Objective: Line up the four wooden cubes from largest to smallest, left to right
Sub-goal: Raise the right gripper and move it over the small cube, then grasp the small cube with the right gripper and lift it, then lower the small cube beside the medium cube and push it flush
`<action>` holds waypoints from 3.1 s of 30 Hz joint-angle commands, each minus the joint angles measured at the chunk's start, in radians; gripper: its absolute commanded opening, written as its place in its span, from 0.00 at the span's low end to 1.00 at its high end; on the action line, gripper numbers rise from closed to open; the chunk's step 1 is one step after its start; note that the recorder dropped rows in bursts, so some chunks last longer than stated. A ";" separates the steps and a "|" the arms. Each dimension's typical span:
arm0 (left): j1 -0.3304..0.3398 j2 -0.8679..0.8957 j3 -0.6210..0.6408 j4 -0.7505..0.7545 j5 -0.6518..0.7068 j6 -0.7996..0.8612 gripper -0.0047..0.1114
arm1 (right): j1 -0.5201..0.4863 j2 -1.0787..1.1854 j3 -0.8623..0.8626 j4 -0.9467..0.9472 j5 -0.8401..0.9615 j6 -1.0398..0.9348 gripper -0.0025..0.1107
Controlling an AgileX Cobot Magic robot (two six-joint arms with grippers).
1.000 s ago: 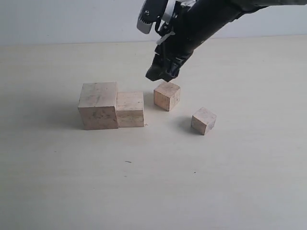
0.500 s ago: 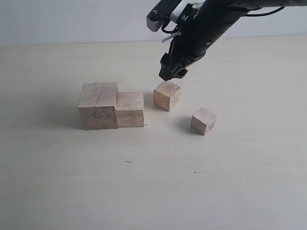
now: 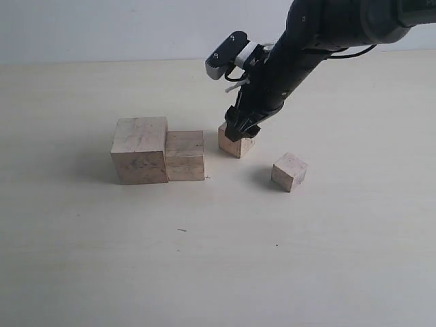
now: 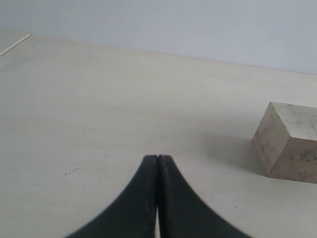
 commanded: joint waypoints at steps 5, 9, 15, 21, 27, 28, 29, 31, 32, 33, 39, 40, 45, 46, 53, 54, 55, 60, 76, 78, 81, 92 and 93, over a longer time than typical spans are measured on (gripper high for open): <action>-0.006 -0.005 0.003 0.002 -0.007 0.001 0.04 | -0.004 0.040 0.004 0.007 -0.038 0.007 0.64; -0.006 -0.005 0.003 0.002 -0.007 0.001 0.04 | -0.014 0.056 0.004 0.012 -0.048 0.016 0.64; -0.006 -0.005 0.003 0.002 -0.007 0.001 0.04 | -0.034 0.072 0.004 0.039 -0.045 0.032 0.64; -0.006 -0.005 0.003 0.002 -0.007 0.001 0.04 | -0.034 0.058 0.004 0.110 -0.007 0.032 0.32; -0.006 -0.005 0.003 0.002 -0.007 0.001 0.04 | -0.034 0.009 0.004 0.042 0.055 0.021 0.02; -0.006 -0.005 0.003 0.002 -0.007 0.001 0.04 | -0.034 0.000 0.004 0.018 0.068 0.015 0.02; -0.006 -0.005 0.003 0.002 -0.007 0.001 0.04 | -0.034 -0.014 0.004 -0.009 0.085 -0.008 0.02; -0.006 -0.005 0.003 0.002 -0.007 0.001 0.04 | -0.034 -0.038 0.004 -0.054 0.120 -0.074 0.02; -0.006 -0.005 0.003 0.002 -0.007 0.001 0.04 | -0.034 -0.050 0.004 -0.059 0.136 -0.109 0.02; -0.006 -0.005 0.003 0.002 -0.007 0.001 0.04 | -0.034 -0.060 0.004 -0.057 0.149 -0.138 0.02; -0.006 -0.005 0.003 0.002 -0.007 0.001 0.04 | -0.034 -0.091 0.004 -0.014 0.194 -0.281 0.02; -0.006 -0.005 0.003 0.002 -0.007 0.001 0.04 | -0.039 -0.091 0.004 -0.009 0.206 -0.298 0.02; -0.006 -0.005 0.003 0.002 -0.007 0.001 0.04 | -0.100 -0.087 0.004 0.183 0.311 -0.588 0.02; -0.006 -0.005 0.003 0.002 -0.007 0.001 0.04 | -0.120 -0.085 0.004 0.240 0.336 -0.663 0.02; -0.006 -0.005 0.003 0.002 -0.007 0.001 0.04 | -0.194 -0.060 0.004 0.396 0.354 -0.892 0.02; -0.006 -0.005 0.003 0.002 -0.007 0.001 0.04 | -0.194 -0.056 0.004 0.396 0.344 -0.871 0.02; -0.006 -0.005 0.003 0.002 -0.007 0.001 0.04 | -0.194 -0.051 0.004 0.404 0.343 -0.859 0.02; -0.006 -0.005 0.003 0.002 -0.007 0.001 0.04 | -0.178 -0.012 0.004 0.481 0.357 -0.873 0.02; -0.006 -0.005 0.003 0.002 -0.007 0.001 0.04 | -0.142 0.106 0.004 0.469 0.291 -0.946 0.02; -0.006 -0.005 0.003 0.002 -0.007 0.001 0.04 | -0.142 0.110 0.004 0.476 0.276 -0.948 0.02; -0.006 -0.005 0.003 0.002 -0.007 0.001 0.04 | -0.142 0.112 0.004 0.485 0.272 -0.956 0.02; -0.006 -0.005 0.003 0.002 -0.007 0.001 0.04 | -0.142 0.112 0.004 0.540 0.280 -0.999 0.02; -0.006 -0.005 0.003 0.002 -0.007 0.001 0.04 | -0.142 0.112 0.004 0.533 0.280 -0.999 0.02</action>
